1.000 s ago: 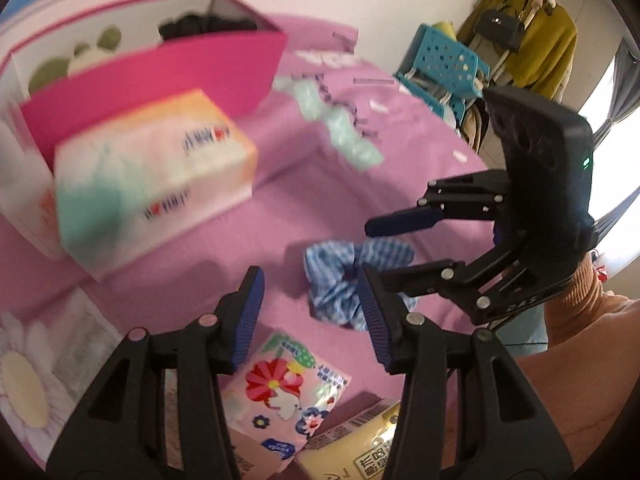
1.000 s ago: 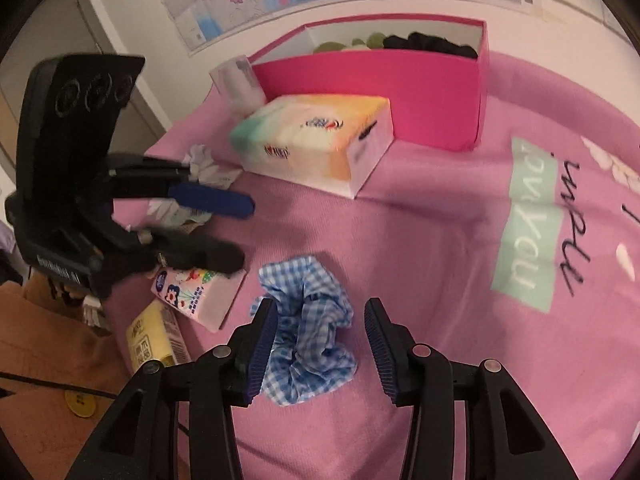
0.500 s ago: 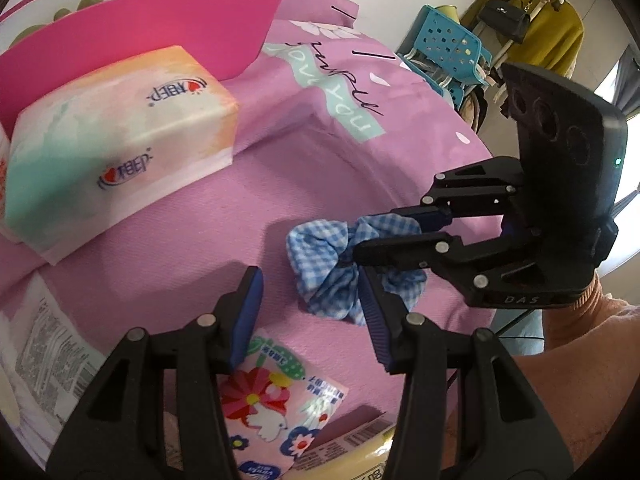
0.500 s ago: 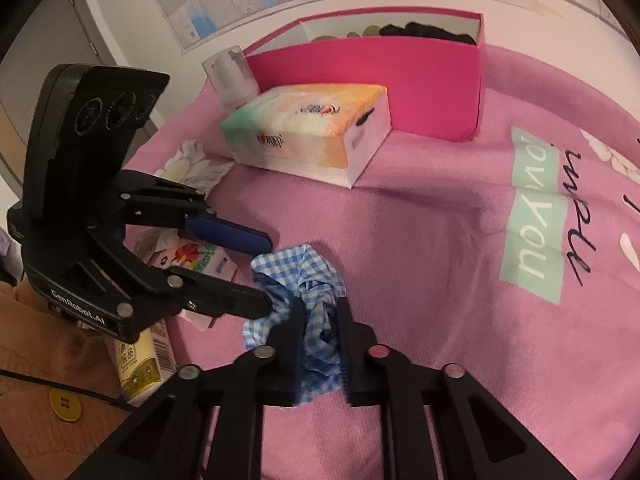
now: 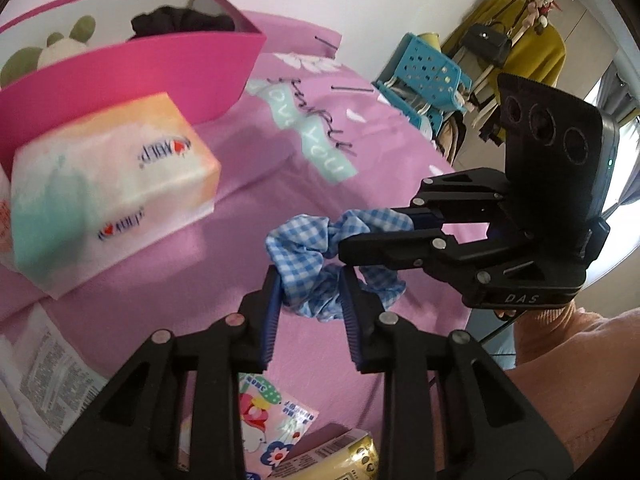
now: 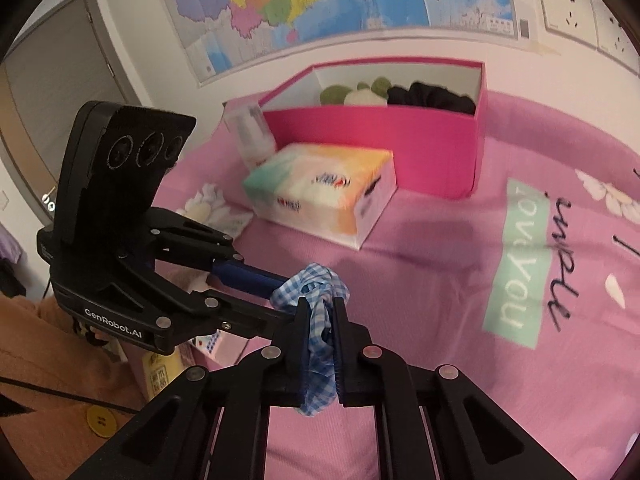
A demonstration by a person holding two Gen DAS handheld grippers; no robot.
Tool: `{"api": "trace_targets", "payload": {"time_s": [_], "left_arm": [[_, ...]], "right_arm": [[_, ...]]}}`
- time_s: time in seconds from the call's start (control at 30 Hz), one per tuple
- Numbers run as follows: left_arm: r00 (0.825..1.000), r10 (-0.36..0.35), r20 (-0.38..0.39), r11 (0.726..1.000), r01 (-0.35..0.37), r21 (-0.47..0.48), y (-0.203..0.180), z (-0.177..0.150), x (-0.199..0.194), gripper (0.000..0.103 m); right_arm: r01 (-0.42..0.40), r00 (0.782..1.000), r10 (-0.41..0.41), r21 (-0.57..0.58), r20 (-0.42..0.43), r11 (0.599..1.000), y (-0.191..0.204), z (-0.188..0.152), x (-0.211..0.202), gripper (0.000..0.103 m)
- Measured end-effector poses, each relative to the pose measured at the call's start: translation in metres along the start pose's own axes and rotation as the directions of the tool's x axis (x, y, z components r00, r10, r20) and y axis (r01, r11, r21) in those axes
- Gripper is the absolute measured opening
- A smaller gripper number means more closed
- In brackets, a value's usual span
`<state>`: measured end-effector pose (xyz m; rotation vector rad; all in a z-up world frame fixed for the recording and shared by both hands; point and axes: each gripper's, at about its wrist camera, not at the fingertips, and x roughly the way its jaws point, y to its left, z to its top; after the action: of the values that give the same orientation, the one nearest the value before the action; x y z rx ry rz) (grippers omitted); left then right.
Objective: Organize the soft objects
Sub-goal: 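Grasp the blue gingham scrunchie with the right tool and lift it, then carry the scrunchie into the pink box and open the right tool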
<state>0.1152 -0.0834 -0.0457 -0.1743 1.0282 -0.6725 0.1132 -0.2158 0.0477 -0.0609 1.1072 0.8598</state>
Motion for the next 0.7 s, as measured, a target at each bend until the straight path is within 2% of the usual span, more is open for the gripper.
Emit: {"api": "trace_targets", "payload": {"time_s": [0.3, 0.53, 0.7], "left_arm": [[0.994, 0.028, 0.102, 0.999, -0.031, 0.032, -0.001, 0.027, -0.031, 0.031], [0.974, 0.093, 0.205, 0.993, -0.107, 0.056, -0.001, 0.071, -0.06, 0.031], [0.962, 0.125, 0.241, 0.989, -0.142, 0.053, 0.007, 0.104, -0.068, 0.031]], "right_arm": [[0.006, 0.997, -0.002, -0.059, 0.078, 0.998, 0.004, 0.032, -0.017, 0.008], [0.038, 0.985, -0.018, -0.115, 0.169, 0.993, -0.001, 0.084, -0.031, 0.008], [0.045, 0.977, -0.02, -0.114, 0.213, 0.992, -0.011, 0.12, -0.03, 0.008]]}}
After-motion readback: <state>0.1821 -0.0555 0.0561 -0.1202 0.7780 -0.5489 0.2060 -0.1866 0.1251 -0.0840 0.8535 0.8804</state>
